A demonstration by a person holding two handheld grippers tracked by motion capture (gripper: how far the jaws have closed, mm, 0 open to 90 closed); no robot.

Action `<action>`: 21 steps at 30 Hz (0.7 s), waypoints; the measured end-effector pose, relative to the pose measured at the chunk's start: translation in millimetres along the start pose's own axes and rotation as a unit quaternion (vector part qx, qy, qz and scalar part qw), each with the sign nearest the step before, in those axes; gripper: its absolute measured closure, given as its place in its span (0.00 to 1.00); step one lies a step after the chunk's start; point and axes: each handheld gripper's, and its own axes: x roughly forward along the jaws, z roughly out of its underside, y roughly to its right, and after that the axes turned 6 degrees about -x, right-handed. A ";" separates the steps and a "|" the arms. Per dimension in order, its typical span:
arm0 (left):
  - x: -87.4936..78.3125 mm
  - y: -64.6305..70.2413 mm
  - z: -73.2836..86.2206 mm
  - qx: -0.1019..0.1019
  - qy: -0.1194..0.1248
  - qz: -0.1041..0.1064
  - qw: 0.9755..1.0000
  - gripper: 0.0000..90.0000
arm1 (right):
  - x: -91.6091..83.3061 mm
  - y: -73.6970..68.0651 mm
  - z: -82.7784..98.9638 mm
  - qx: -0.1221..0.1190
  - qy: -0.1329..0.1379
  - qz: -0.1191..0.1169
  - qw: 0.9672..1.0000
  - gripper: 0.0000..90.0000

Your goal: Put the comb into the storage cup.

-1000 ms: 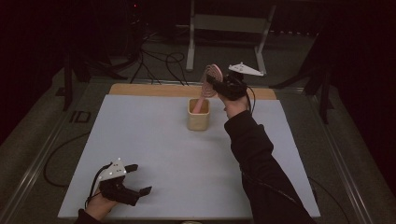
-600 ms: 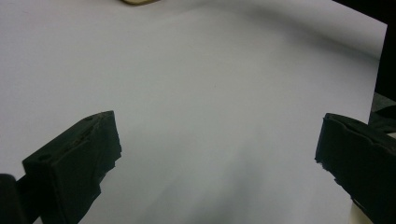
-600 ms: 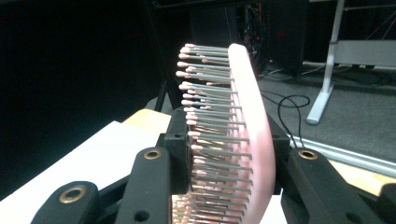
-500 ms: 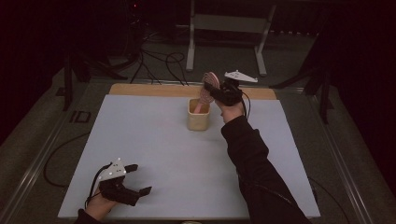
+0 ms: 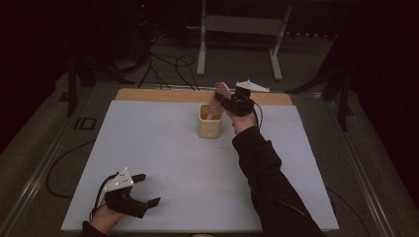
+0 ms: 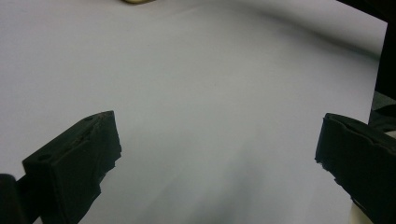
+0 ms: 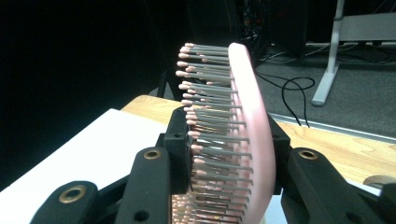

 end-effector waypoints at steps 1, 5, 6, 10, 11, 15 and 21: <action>0.1 -0.1 -0.1 0.000 0.000 0.000 1.000 0.01 | 0.0 0.2 -0.1 0.000 -0.001 0.000 1.000 0.72; 0.4 0.0 0.2 0.001 -0.001 0.000 1.000 0.01 | -0.2 1.0 0.2 0.004 -0.001 -0.002 1.000 0.72; 0.5 -0.1 0.1 0.001 -0.002 0.000 1.000 0.01 | -0.5 1.2 0.4 0.002 -0.001 -0.001 1.000 0.72; 0.2 0.0 0.2 0.000 0.000 0.000 1.000 0.01 | -0.9 4.0 2.3 0.001 -0.001 0.002 1.000 0.70; 0.0 0.0 0.2 0.000 0.000 0.000 1.000 0.01 | -1.2 5.0 2.9 0.001 -0.002 0.001 1.000 0.70; -0.2 -0.2 0.2 -0.001 0.002 -0.001 1.000 0.01 | -3.1 8.4 3.6 -0.003 -0.007 0.003 1.000 0.69; 0.4 0.0 0.4 -0.001 0.001 0.000 1.000 0.01 | -1.4 14.2 5.7 0.005 -0.035 -0.002 0.999 0.32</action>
